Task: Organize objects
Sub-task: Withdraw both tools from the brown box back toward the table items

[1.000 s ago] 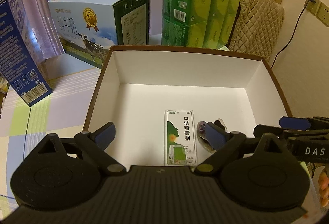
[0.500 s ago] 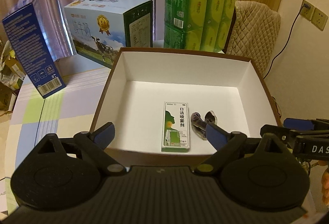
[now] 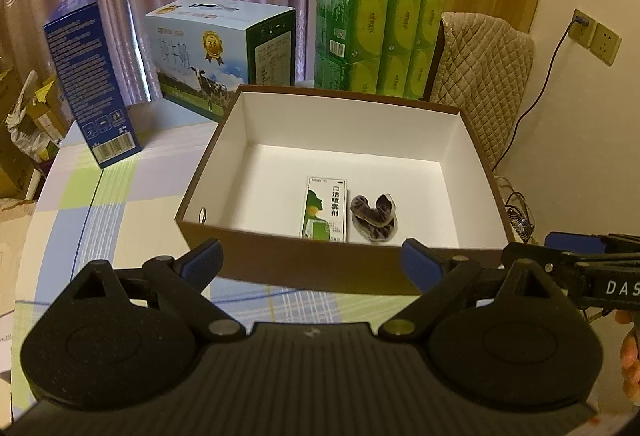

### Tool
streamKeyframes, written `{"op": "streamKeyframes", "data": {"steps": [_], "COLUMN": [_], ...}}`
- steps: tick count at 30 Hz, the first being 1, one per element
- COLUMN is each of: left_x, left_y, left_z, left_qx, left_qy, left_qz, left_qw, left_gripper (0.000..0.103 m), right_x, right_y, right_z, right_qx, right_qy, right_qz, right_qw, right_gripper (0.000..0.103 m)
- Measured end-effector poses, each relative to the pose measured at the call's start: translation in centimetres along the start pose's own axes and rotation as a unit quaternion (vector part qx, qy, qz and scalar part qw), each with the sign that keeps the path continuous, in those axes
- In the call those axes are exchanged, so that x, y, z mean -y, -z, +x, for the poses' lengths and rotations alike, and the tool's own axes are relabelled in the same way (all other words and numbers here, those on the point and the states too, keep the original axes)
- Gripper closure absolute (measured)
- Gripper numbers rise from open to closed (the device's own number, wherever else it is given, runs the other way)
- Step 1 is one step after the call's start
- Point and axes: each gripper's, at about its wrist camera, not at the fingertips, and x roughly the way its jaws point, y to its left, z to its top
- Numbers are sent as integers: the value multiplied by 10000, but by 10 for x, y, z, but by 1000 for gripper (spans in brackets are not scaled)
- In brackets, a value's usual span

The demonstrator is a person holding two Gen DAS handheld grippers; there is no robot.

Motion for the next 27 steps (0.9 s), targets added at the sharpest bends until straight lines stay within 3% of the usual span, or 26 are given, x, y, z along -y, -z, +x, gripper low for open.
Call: {"op": "streamKeyframes", "data": {"steps": [11, 27], "left_x": [-13, -89], "left_y": [40, 89], "left_z": [-38, -64], "left_qx": [-61, -353], "left_qy": [-130, -282], "left_qz": [-136, -401], "left_qw": [9998, 9982], "left_gripper": [8, 9], "right_x": [-3, -35], "right_y": [34, 115], "right_z": [-19, -12], "right_qx": [-183, -917], "right_qy": [-156, 217], "right_qz": [41, 1], "right_qw": [9997, 9955], "right_gripper": [26, 26]}}
